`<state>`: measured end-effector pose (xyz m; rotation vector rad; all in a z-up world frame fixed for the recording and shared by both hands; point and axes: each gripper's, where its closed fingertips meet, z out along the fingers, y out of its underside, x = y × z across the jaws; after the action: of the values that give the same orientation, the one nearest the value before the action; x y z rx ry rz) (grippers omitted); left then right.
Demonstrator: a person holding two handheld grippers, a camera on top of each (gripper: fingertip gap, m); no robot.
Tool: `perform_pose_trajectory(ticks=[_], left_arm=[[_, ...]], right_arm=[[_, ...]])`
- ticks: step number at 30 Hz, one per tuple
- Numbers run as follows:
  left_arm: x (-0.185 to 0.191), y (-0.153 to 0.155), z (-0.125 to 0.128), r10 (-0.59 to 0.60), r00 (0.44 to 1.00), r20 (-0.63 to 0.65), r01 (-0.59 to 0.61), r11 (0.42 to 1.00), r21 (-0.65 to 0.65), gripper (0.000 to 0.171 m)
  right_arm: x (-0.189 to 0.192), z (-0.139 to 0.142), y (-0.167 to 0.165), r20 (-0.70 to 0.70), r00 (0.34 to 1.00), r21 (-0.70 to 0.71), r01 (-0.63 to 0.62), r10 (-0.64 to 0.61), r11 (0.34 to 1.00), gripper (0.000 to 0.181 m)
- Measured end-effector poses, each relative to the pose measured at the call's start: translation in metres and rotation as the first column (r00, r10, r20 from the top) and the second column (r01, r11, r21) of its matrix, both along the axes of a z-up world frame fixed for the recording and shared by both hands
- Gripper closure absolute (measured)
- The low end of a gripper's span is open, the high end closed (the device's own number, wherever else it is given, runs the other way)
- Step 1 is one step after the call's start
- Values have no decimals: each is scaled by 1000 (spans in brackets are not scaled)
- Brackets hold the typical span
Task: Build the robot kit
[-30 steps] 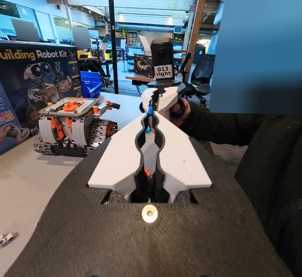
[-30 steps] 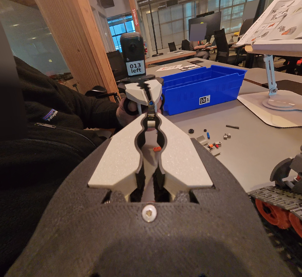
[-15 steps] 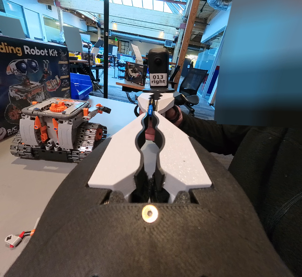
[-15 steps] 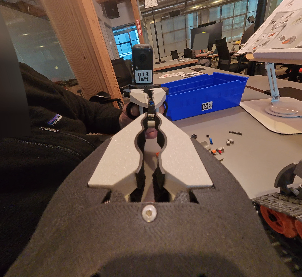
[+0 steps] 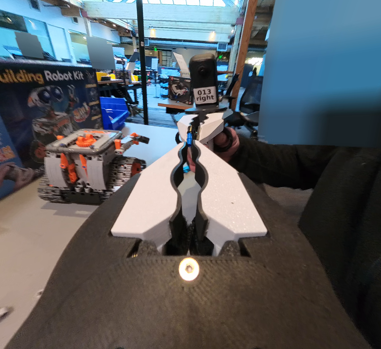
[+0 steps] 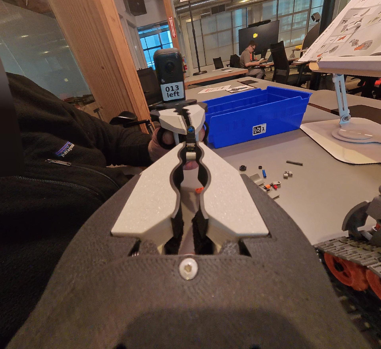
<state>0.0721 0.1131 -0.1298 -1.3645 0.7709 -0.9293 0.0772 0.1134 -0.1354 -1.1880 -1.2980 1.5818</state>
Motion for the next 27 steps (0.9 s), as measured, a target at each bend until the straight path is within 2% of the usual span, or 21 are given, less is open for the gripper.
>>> perform_pose_trajectory(ticks=[11,20,23,27], left_arm=[[7,-1,-7,96,981,-171,-71,986,149,171],[7,3,-11,120,966,-227,-84,983,161,171],[7,6,-21,132,949,-287,-93,985,147,171],[5,11,-28,181,905,-386,-117,976,184,171]], right_arm=[[0,0,-2,8,1000,-10,-18,18,1000,177],[-1,-6,-1,54,998,52,9,-12,999,176],[1,-6,2,60,997,90,35,-40,995,176],[0,-16,6,126,986,222,81,-111,972,176]])
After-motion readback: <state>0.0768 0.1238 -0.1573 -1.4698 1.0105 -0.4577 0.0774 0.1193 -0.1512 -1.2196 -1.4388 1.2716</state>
